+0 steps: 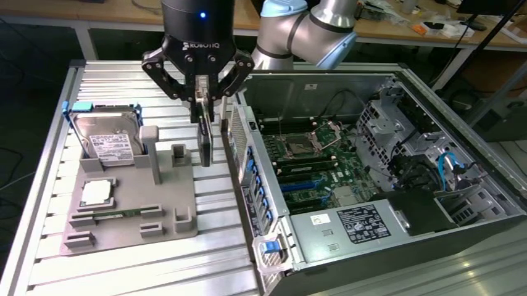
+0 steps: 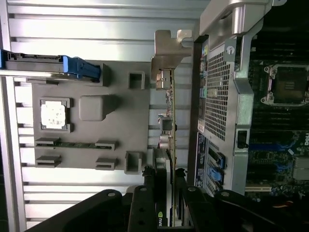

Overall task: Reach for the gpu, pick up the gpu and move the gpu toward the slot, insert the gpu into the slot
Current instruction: 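Pick up the gpu and move the gpu toward the slot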

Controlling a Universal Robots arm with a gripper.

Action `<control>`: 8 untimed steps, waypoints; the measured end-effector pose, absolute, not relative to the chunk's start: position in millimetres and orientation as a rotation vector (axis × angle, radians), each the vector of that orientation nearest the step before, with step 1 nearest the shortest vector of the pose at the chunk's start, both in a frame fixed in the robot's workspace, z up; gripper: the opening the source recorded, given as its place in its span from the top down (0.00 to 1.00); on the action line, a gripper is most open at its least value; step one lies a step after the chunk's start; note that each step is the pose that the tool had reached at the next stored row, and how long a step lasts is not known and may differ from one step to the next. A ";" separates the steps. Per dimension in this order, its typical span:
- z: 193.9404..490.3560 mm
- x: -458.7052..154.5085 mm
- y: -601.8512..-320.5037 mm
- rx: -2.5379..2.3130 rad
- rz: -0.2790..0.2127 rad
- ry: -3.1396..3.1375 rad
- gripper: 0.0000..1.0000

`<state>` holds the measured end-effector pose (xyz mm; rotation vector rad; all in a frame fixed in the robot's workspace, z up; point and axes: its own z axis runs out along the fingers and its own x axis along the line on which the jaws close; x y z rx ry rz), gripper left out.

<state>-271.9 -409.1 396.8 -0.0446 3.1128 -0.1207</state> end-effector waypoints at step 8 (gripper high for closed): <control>431.3 -271.3 -407.7 -0.102 -0.120 3.110 0.73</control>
